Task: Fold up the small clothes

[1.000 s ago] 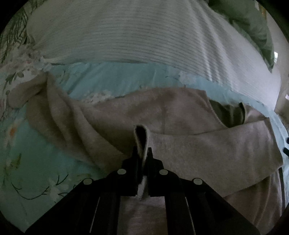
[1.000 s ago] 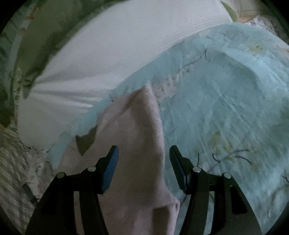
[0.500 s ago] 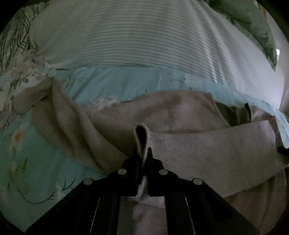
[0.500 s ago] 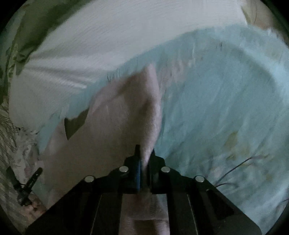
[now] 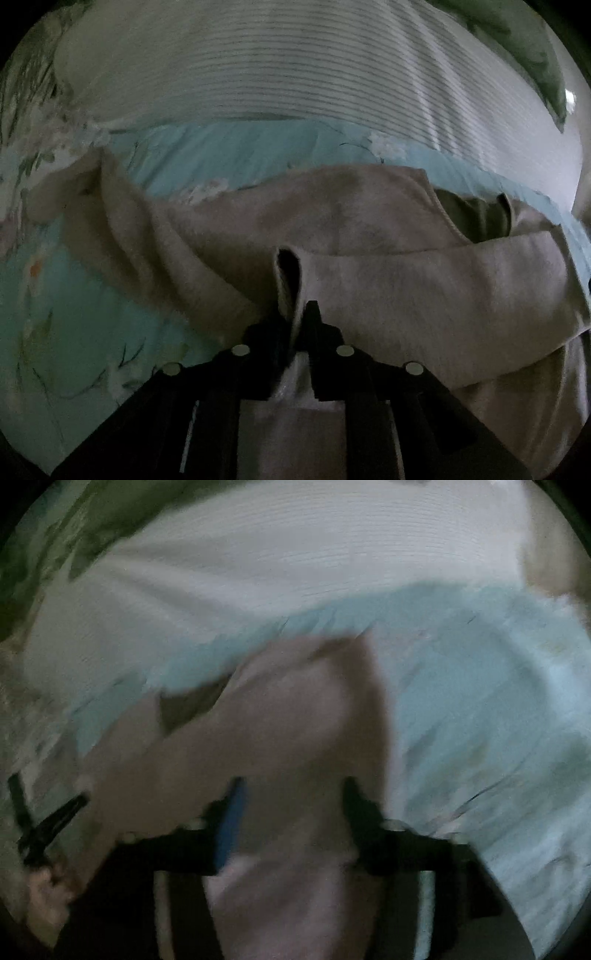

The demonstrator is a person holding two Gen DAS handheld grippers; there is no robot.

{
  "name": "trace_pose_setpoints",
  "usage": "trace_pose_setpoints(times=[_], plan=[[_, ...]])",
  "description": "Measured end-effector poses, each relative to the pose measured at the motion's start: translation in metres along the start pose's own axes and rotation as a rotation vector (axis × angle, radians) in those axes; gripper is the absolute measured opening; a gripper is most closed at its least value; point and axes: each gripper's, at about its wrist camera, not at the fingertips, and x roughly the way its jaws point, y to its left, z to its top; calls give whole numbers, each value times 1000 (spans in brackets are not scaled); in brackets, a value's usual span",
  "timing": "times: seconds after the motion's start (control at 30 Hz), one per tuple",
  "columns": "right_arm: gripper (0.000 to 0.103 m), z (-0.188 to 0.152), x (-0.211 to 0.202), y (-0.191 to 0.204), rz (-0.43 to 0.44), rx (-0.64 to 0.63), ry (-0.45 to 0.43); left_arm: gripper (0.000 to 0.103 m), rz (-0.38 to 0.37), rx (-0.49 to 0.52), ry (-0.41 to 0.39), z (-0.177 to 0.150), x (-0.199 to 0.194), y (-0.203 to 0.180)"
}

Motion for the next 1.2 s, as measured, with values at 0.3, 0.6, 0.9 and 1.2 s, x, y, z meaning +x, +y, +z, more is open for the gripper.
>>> trace_pose_setpoints(times=[0.3,0.6,0.9,1.2], plan=[[59,-37,-25,23,112,22,24,67,27,-179,-22,-11,-36,78],[60,-83,-24,72,232,-41,118,79,59,-431,-17,37,-27,187],[60,-108,-13,87,253,-44,181,83,67,-536,49,124,45,234],[60,-109,-11,85,245,-23,181,11,214,-501,101,158,102,257]])
